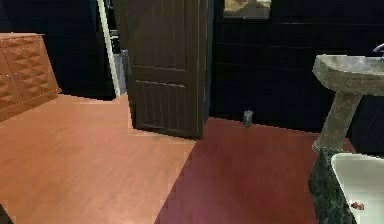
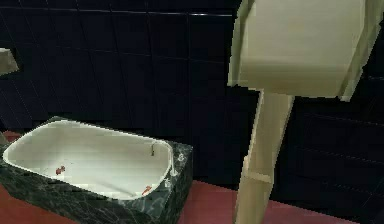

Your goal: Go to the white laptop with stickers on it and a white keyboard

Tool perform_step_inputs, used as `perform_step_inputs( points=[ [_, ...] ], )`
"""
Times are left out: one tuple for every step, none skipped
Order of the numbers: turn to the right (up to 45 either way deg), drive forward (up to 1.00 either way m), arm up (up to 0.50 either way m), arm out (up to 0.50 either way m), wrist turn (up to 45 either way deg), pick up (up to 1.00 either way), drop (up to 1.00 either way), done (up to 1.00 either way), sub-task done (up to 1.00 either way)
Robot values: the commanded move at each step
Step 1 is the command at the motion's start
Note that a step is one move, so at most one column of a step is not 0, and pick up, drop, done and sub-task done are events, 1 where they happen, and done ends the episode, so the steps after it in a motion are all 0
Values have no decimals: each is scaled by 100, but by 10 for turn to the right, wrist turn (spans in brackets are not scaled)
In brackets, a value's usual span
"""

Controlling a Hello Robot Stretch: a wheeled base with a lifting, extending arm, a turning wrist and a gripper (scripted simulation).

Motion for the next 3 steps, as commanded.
perform_step_inputs(
  points=[
    [-60, 0, 0, 0, 0, 0, 0, 0, 0],
    [0, 30, 0, 0, 0, 0, 0, 0, 0],
    [180, 0, 0, 0, 0, 0, 0, 0, 0]
  ],
)
